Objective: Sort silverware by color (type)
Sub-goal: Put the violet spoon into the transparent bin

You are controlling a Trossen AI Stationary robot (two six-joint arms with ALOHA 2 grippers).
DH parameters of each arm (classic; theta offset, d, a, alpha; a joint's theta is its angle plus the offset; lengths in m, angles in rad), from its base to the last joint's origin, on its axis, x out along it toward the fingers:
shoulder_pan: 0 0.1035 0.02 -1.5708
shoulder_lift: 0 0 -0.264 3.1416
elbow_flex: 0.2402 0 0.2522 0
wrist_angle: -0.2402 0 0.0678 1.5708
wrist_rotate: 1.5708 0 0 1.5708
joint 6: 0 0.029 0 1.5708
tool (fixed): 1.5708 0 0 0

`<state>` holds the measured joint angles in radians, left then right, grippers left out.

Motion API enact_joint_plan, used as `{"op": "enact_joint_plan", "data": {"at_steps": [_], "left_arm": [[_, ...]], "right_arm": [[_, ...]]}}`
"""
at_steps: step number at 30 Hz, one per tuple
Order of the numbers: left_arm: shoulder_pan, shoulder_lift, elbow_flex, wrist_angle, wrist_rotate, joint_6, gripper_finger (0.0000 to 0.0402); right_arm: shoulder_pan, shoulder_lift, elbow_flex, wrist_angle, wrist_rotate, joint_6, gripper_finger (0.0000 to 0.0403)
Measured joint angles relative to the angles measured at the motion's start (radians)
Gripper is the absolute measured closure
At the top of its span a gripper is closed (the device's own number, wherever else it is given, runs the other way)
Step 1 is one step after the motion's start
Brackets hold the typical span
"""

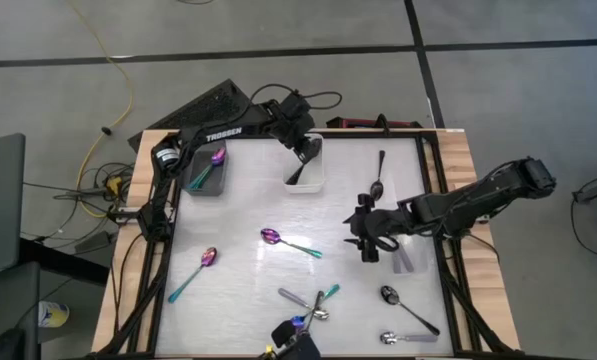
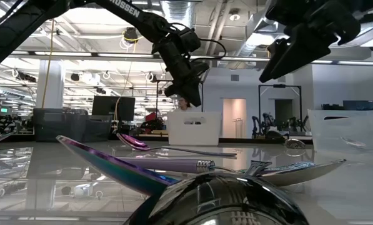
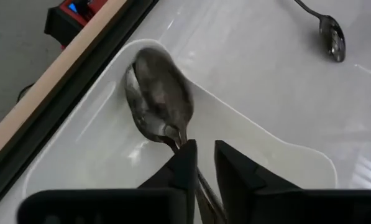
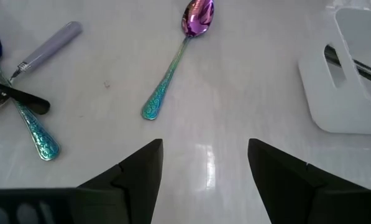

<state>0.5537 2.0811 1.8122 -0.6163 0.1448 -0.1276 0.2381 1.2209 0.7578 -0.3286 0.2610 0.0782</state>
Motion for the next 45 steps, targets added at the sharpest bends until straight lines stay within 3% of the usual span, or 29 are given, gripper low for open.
{"op": "enact_joint_plan", "data": {"at_steps": [8, 14, 23, 30, 38, 41, 45], "left_arm": [[0.000, -0.026, 0.004, -0.026, 0.029, 0.011, 0.0299], [-0.028, -0.119, 0.054, -0.181, 0.073, 0.018, 0.0288], [-0.227, -0.233, 0.052, -0.389, -0.145, 0.095, 0.0287], [-0.397, -0.289, 0.049, -0.523, -0.241, 0.101, 0.0287], [-0.628, -0.355, 0.046, -0.556, -0.404, 0.102, 0.0287], [-0.706, -0.412, -0.045, -0.502, -0.449, 0.121, 0.0287], [-0.774, -0.563, -0.308, -0.321, -0.448, 0.091, 0.0287]], "right_arm": [[-0.001, 0.000, 0.000, 0.000, 0.000, 0.000, 0.0143], [-0.006, 0.000, 0.000, -0.001, -0.001, 0.001, 0.0143], [-0.006, 0.000, 0.000, 0.000, -0.019, 0.034, 0.0143], [0.014, 0.000, 0.022, -0.014, -0.080, 0.207, 0.0143], [0.154, 0.001, 0.062, -0.078, -0.102, 0.443, 0.0143], [0.221, 0.004, 0.068, -0.074, -0.099, 0.547, 0.0143], [0.313, 0.060, 0.090, -0.033, -0.059, 0.646, 0.0143]]}}
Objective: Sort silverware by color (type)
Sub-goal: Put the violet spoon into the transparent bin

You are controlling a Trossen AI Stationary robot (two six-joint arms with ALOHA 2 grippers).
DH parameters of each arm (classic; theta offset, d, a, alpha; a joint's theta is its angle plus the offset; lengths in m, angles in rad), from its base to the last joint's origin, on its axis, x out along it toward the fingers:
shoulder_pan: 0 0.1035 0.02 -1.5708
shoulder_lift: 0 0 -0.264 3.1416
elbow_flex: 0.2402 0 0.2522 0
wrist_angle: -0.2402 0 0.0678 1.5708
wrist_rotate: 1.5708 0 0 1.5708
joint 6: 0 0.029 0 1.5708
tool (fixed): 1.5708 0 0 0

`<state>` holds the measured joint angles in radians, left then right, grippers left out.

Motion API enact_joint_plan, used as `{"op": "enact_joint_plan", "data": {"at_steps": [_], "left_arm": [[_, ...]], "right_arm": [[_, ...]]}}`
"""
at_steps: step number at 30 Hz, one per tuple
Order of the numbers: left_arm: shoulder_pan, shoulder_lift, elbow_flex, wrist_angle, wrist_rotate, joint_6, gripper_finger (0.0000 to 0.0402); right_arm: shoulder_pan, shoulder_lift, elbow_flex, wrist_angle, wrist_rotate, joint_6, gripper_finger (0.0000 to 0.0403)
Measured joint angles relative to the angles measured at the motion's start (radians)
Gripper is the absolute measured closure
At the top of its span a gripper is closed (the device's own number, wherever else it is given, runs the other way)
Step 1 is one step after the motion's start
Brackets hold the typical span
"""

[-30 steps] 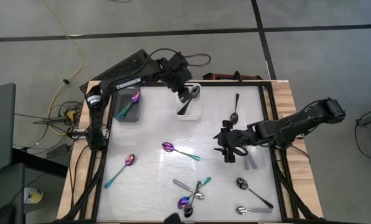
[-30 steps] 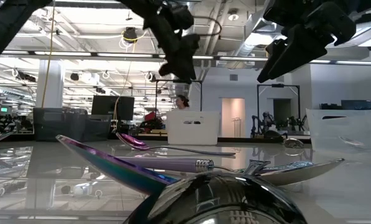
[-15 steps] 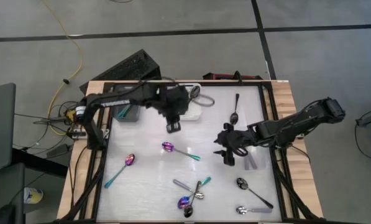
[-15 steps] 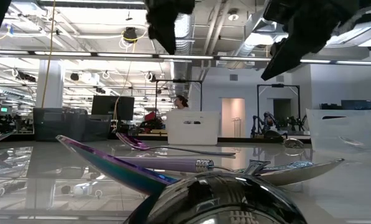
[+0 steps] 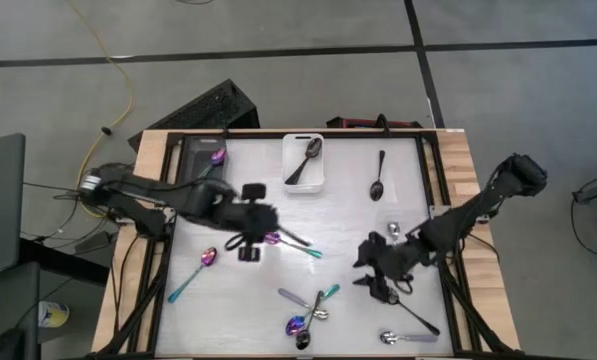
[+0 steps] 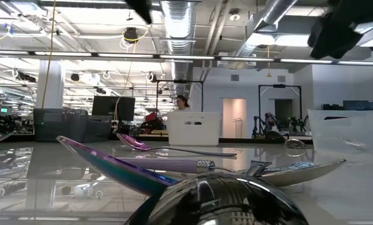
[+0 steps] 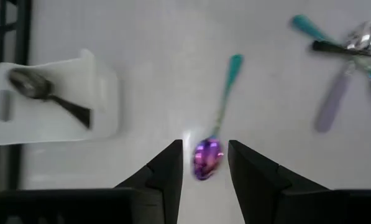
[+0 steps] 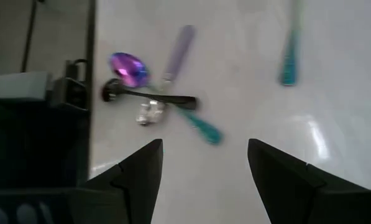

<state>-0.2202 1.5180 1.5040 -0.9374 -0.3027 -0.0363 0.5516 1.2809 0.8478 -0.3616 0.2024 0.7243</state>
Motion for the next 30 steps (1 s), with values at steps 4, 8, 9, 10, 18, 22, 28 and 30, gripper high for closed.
{"op": "enact_joint_plan", "data": {"at_steps": [4, 8, 9, 10, 18, 22, 28, 30], "left_arm": [[-0.053, -0.186, -0.328, 0.299, 0.052, -0.011, 0.0287], [-0.091, -0.330, -0.618, 0.673, 0.132, 0.038, 0.0287], [-0.095, -0.357, -0.682, 0.769, 0.145, 0.049, 0.0287], [-0.096, -0.378, -0.737, 0.854, 0.165, 0.055, 0.0287], [-0.081, -0.408, -0.981, 1.214, 0.335, 0.069, 0.0287], [-0.080, -0.406, -0.990, 1.199, 0.349, 0.066, 0.0287], [-0.079, -0.406, -0.990, 1.204, 0.397, 0.112, 0.0287], [-0.079, -0.406, -0.990, 1.208, 0.408, 0.124, 0.0287]], "right_arm": [[0.060, 0.118, 0.073, 0.068, 0.004, 0.009, 0.0143], [0.095, 0.263, 0.201, 0.030, -0.002, 0.004, 0.0143], [0.101, 0.295, 0.238, -0.002, -0.014, 0.006, 0.0143], [0.106, 0.326, 0.275, -0.036, -0.028, 0.018, 0.0143], [0.141, 0.519, 0.567, -0.456, -0.219, 0.239, 0.0143], [0.188, 0.573, 0.633, -0.614, -0.372, 0.386, 0.0143], [0.310, 0.626, 0.634, -0.741, -0.489, 0.537, 0.0143], [0.348, 0.648, 0.634, -0.757, -0.492, 0.532, 0.0143]]}}
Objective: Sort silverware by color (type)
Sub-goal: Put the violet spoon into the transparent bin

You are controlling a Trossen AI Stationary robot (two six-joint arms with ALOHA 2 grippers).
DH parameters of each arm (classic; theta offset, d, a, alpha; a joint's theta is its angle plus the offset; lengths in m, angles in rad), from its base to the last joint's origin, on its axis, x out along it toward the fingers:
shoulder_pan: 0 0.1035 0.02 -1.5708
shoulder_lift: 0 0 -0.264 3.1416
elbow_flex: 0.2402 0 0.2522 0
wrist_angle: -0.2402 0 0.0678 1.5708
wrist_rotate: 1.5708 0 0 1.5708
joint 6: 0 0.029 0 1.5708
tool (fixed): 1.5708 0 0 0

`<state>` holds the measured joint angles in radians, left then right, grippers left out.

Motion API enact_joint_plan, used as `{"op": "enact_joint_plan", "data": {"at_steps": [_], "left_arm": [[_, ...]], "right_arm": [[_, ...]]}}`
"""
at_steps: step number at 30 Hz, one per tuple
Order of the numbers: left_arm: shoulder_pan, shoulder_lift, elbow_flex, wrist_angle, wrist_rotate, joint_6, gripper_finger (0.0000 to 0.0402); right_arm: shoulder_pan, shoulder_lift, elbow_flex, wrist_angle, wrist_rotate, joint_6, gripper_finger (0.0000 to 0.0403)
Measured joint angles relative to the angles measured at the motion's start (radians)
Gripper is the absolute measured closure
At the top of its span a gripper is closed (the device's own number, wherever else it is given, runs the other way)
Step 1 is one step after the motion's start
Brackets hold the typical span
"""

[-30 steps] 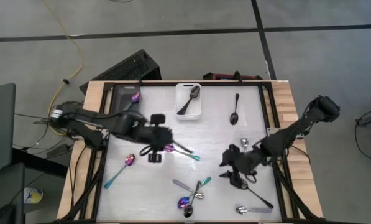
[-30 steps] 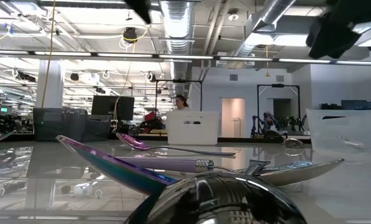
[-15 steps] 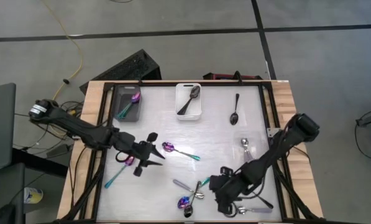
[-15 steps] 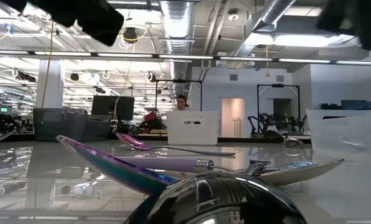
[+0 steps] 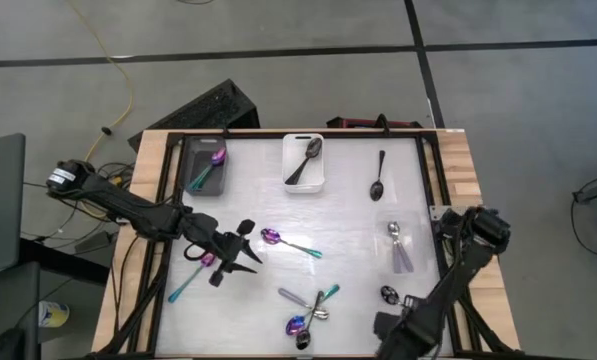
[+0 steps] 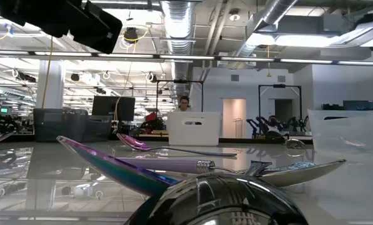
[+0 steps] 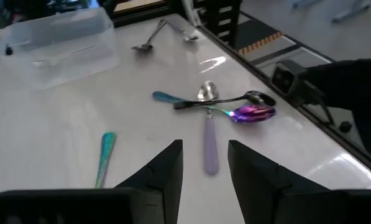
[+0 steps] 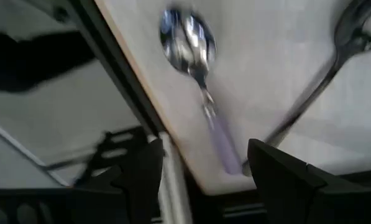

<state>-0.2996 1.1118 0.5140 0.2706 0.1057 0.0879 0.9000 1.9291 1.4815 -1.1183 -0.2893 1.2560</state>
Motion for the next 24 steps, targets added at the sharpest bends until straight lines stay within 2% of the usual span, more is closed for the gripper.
{"op": "enact_joint_plan", "data": {"at_steps": [8, 17, 21, 24], "left_arm": [[0.000, 0.000, 0.000, 0.026, 0.020, -0.025, 0.0287], [0.000, 0.001, 0.000, 0.043, 0.020, -0.071, 0.0288], [0.000, 0.001, 0.000, 0.065, 0.020, -0.084, 0.0288], [0.000, 0.001, 0.000, 0.074, 0.020, -0.085, 0.0288]], "right_arm": [[0.054, 0.111, 0.000, -0.011, 0.003, -0.114, 0.0143], [0.046, 0.181, 0.003, -0.006, 0.004, -0.141, 0.0144], [0.046, 0.183, 0.003, -0.001, 0.000, -0.147, 0.0162], [0.037, 0.183, 0.003, -0.001, -0.001, -0.135, 0.0196]]}}
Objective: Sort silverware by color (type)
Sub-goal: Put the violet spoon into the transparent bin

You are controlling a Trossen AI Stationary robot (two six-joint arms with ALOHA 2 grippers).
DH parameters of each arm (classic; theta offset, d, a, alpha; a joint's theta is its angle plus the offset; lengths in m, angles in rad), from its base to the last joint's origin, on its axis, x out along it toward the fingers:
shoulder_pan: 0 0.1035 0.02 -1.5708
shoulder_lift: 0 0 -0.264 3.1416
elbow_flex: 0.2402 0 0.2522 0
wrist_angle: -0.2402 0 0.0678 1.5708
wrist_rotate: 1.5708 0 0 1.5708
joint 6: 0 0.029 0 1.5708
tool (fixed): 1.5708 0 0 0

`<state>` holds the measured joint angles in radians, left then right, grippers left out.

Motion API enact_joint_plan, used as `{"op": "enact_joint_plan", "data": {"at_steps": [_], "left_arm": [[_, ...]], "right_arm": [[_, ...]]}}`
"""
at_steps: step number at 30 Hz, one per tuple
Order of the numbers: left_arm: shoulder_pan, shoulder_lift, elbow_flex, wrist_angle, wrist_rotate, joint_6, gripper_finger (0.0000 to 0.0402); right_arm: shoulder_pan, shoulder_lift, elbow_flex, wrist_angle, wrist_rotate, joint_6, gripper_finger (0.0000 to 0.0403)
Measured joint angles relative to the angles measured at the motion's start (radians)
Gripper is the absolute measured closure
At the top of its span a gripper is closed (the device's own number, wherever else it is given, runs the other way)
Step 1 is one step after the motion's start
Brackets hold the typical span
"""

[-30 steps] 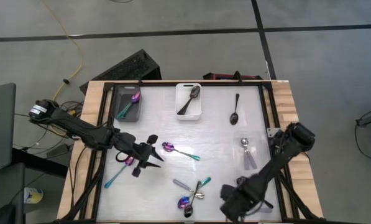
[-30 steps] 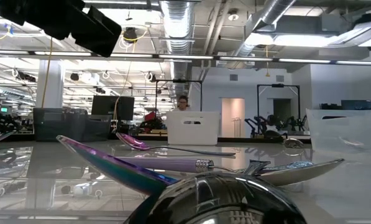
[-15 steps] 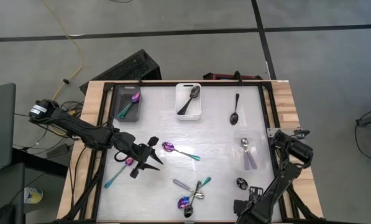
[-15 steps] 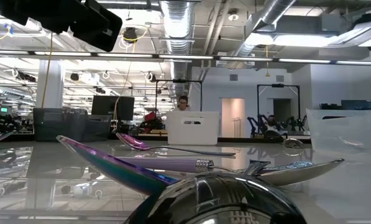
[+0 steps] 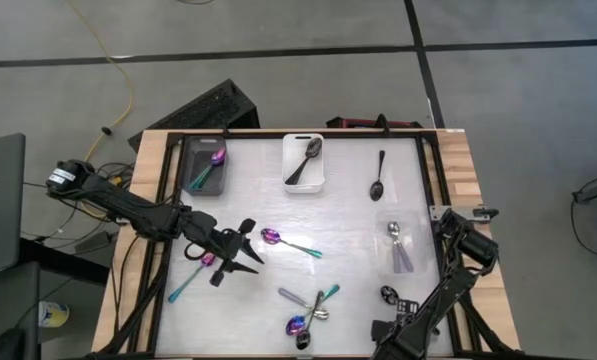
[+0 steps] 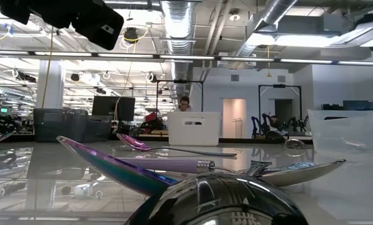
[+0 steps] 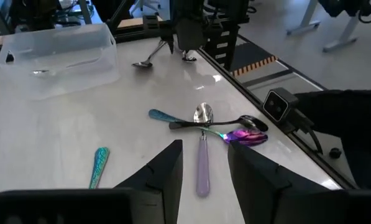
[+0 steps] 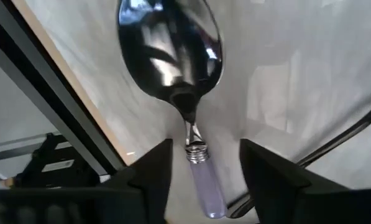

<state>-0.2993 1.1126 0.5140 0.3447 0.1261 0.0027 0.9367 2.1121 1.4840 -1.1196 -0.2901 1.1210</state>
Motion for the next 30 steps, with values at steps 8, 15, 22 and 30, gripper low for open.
{"op": "enact_joint_plan", "data": {"at_steps": [8, 15, 22, 30], "left_arm": [[0.000, 0.000, 0.000, 0.015, 0.000, -0.013, 0.0288], [0.000, 0.000, 0.000, 0.014, -0.001, -0.030, 0.0288], [-0.002, 0.000, 0.000, 0.013, -0.001, -0.041, 0.0288], [-0.004, 0.000, 0.000, 0.003, -0.001, -0.049, 0.0288]], "right_arm": [[-0.023, -0.001, -0.002, 0.012, -0.008, -0.007, 0.0345], [-0.073, -0.032, -0.005, 0.008, 0.030, -0.008, 0.0348], [-0.148, -0.169, -0.004, 0.019, 0.210, -0.053, 0.0348], [-0.284, -0.429, -0.004, -0.044, 0.297, -0.039, 0.0345]]}}
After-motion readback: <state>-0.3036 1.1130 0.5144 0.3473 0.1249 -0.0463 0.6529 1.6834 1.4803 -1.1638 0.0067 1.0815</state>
